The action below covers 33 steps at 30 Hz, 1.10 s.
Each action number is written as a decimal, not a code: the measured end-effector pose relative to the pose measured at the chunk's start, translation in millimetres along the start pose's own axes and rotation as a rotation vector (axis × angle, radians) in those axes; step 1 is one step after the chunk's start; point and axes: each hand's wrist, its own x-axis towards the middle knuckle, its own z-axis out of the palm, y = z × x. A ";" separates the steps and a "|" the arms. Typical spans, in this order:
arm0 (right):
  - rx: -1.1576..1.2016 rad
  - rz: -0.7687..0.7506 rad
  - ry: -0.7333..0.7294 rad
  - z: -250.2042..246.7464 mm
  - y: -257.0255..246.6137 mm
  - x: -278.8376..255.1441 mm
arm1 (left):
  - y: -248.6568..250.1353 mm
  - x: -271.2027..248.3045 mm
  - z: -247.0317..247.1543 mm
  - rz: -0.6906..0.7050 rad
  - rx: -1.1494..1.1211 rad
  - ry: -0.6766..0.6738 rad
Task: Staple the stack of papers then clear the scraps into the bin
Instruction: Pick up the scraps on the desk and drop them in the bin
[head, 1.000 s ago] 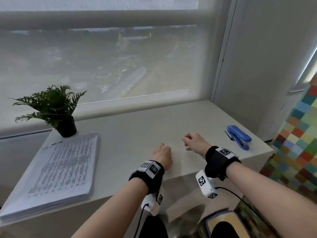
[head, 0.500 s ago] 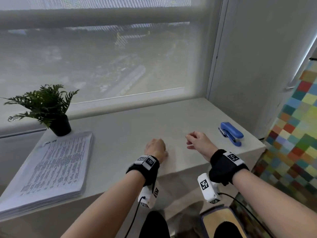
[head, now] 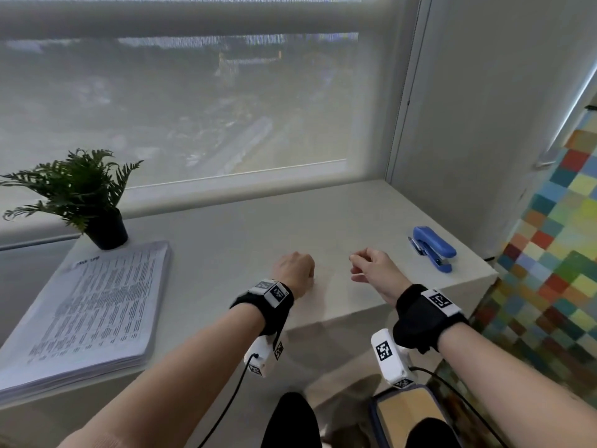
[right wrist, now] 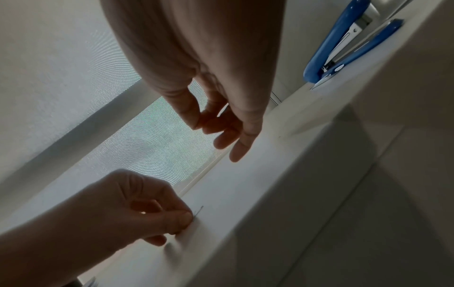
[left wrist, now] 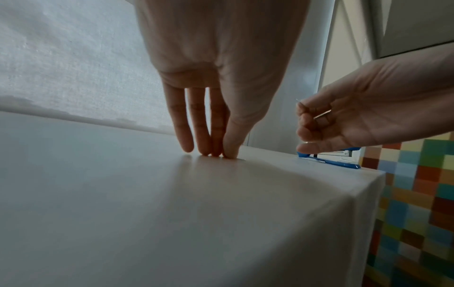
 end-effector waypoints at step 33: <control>0.001 0.014 0.012 -4.7 1.2 -11.1 | -1.9 11.5 6.6 0.146 0.024 -0.014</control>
